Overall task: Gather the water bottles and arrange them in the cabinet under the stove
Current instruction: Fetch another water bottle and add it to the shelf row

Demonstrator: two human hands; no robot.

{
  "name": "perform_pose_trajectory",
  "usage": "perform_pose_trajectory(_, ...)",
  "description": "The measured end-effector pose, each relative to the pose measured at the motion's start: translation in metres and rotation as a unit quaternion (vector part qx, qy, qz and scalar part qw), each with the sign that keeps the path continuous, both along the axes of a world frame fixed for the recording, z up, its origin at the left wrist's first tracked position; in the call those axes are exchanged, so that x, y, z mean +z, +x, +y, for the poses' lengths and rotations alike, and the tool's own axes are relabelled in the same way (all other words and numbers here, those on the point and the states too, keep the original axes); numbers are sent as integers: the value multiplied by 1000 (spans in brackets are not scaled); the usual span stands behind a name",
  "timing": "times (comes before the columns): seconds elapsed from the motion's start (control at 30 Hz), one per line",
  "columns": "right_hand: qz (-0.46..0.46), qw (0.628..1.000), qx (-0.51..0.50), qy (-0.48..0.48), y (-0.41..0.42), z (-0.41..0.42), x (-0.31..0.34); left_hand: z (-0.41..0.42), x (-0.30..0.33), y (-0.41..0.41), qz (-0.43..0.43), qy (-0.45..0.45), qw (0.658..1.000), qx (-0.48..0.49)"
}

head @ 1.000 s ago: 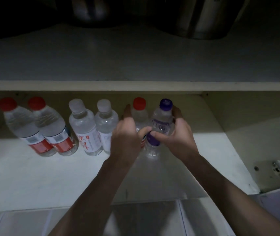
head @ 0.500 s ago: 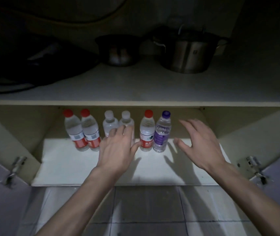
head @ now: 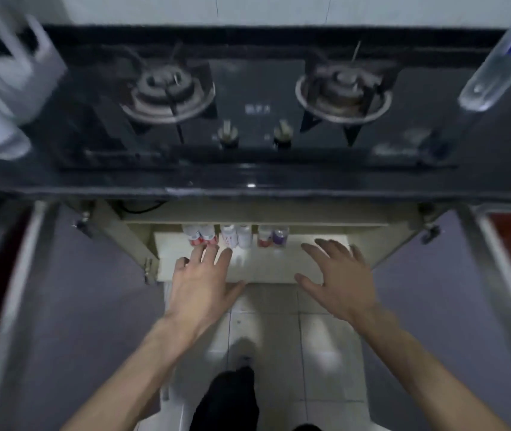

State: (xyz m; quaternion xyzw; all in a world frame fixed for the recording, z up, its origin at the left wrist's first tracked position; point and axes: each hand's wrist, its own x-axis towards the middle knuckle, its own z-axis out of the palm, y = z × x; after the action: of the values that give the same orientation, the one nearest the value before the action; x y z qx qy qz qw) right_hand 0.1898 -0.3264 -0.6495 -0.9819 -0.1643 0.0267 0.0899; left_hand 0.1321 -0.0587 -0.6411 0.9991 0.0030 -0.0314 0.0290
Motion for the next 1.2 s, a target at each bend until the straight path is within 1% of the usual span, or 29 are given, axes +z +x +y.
perform_pose_trajectory(0.13, -13, 1000, -2, 18, -38, -1, 138, 2, 131, -40, -19, 1, 1000, 0)
perform_pose_trajectory(0.23, -20, 1000, -1, 13, -59, -5, 222, 9, 217, -59, -26, -4, 1000, 11)
perform_pose_trajectory(0.3, -25, 1000, -1, 15, -69, -11, 266, 17, 263, -71, -43, -4, 999, 16)
perform_pose_trajectory(0.37, -21, 1000, -9, -7, -77, -18, 305, 26, 303, -82, -53, 3, 998, 23)
perform_pose_trajectory(0.43, -38, 999, -13, -23, -84, -26, 335, 32, 333, -91, -69, 17, 997, 29)
perform_pose_trajectory(0.53, -66, 997, -23, -11, -85, -41, 364, 35, 354, -96, -92, 28, 995, 26)
perform_pose_trajectory(0.6, -60, 997, -28, -33, -85, -46, 377, 33, 358, -96, -96, 11, 995, 28)
perform_pose_trajectory(0.7, -41, 998, -40, -35, -88, -48, 382, 28, 358, -96, -107, 9, 994, 23)
perform_pose_trajectory(0.83, -42, 998, -44, -35, -79, -48, 388, 28, 358, -82, -103, -3, 994, 21)
perform_pose_trajectory(1.0, -57, 995, -65, -44, -55, -52, 384, 22, 358, -40, -114, -13, 993, -9)
perform_pose_trajectory(1.2, -71, 990, -121, -35, -13, -64, 388, -6, 379, 47, -148, -27, 984, -95)
